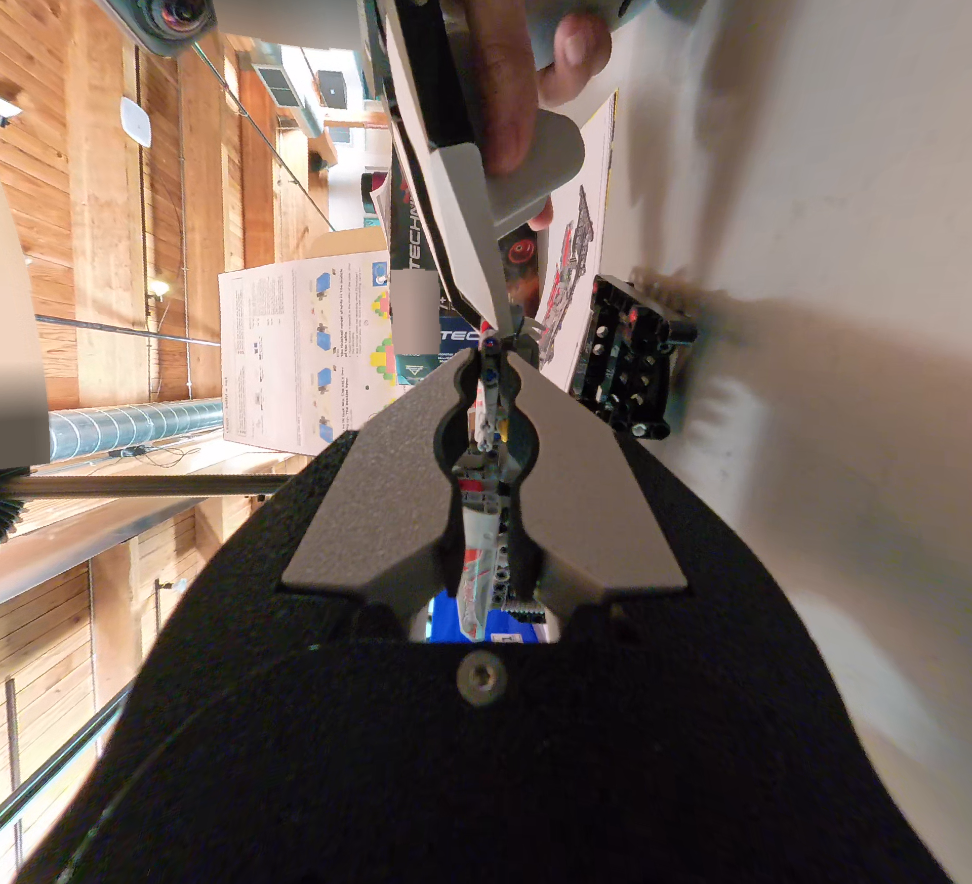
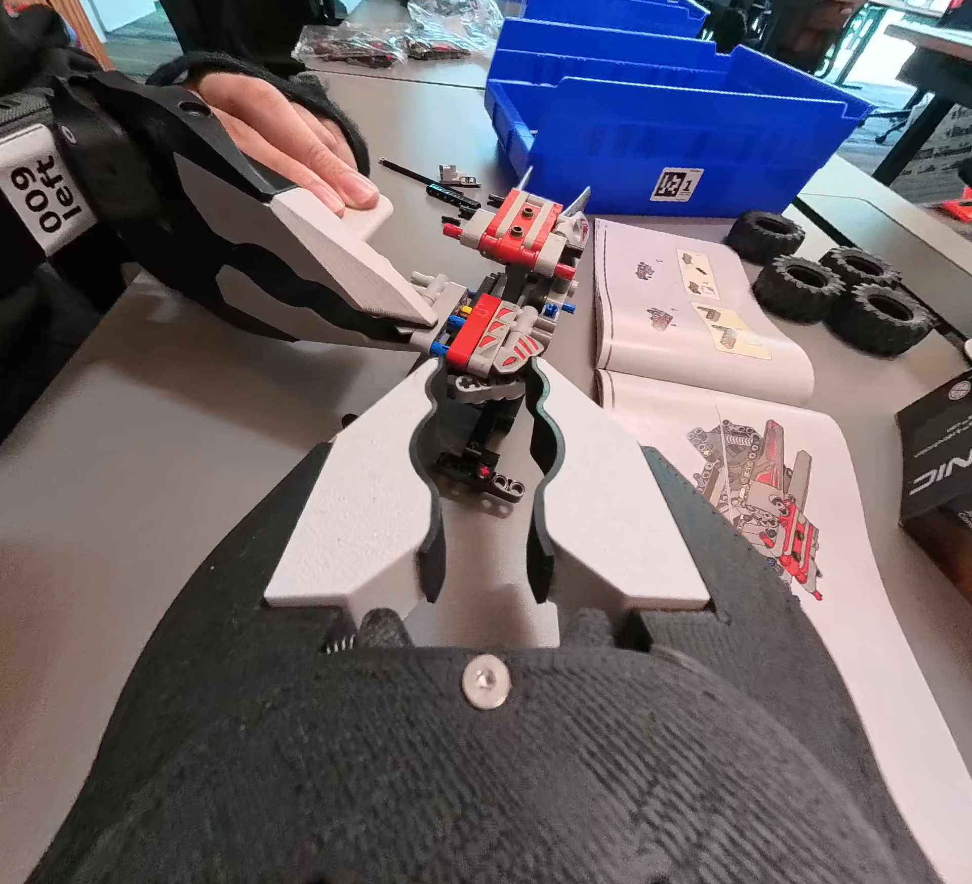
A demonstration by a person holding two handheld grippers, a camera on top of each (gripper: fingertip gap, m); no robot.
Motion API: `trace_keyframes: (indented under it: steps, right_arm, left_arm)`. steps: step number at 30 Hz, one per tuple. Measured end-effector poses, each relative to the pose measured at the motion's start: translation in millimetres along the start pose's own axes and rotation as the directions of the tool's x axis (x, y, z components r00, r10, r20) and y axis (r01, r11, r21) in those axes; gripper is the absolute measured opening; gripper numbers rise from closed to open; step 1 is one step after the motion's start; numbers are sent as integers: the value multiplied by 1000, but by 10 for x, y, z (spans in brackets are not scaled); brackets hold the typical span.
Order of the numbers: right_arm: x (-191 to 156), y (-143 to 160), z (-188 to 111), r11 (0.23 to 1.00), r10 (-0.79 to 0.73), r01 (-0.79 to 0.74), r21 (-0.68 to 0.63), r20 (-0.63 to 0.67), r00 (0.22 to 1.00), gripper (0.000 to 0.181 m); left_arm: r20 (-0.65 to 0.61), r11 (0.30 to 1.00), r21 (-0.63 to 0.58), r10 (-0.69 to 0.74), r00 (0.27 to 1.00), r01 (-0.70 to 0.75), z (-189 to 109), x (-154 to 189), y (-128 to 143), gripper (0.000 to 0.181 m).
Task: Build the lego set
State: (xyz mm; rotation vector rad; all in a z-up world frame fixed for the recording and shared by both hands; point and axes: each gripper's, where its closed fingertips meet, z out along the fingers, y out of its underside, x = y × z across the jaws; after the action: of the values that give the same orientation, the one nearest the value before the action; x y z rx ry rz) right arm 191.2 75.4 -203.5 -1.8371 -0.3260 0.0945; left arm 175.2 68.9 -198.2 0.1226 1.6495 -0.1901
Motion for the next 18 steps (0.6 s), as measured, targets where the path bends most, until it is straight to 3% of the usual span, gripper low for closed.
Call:
trace_keyframes:
  steps: [18]
  right_arm:
    - [28, -4, 78, 999, -30, 28, -24, -94, 995, 24]
  left_arm:
    - [-9, 999, -37, 0, 1000, -1, -14, 13, 97, 4]
